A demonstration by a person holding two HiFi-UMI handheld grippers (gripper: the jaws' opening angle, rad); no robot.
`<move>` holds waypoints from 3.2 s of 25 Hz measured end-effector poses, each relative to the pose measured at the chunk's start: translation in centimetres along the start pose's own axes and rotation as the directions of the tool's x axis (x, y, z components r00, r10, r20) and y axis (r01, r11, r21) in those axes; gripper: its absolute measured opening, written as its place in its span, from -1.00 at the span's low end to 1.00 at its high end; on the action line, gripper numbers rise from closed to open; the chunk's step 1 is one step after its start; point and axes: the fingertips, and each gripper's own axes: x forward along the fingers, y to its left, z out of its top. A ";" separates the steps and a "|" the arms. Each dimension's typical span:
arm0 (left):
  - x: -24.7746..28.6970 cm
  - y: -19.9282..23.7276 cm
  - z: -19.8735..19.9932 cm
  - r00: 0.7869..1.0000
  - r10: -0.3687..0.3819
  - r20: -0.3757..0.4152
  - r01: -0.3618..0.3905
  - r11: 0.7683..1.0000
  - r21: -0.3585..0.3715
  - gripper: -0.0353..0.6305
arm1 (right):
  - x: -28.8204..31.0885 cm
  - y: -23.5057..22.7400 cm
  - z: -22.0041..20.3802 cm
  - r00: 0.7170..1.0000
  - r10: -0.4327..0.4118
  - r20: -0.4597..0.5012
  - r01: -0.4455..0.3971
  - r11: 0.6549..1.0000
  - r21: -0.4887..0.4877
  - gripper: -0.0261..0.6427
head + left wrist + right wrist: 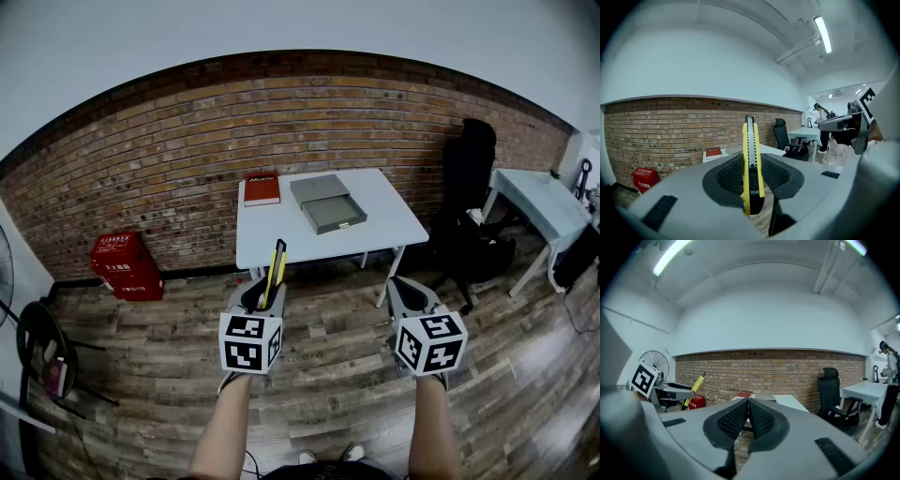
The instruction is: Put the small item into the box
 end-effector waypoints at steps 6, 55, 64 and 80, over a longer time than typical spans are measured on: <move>-0.1 0.8 -0.1 1.000 -0.008 0.004 0.008 1.000 -0.002 -0.51 | 0.4 1.2 0.1 1.000 0.001 0.002 -0.001 1.000 -0.014 -0.86; 25.1 -0.6 6.2 0.984 0.169 -0.056 -0.168 0.985 0.024 -0.51 | 21.9 -18.3 3.0 0.978 0.204 0.034 -0.205 0.978 0.028 -0.86; 26.7 0.0 6.6 0.982 0.185 -0.046 -0.185 0.983 0.011 -0.50 | 23.4 -19.4 3.4 0.976 0.214 0.034 -0.215 0.977 0.015 -0.86; 35.0 7.7 6.9 0.986 0.158 -0.046 -0.158 0.987 0.010 -0.50 | 34.2 -18.7 4.5 0.981 0.193 0.023 -0.193 0.981 0.005 -0.86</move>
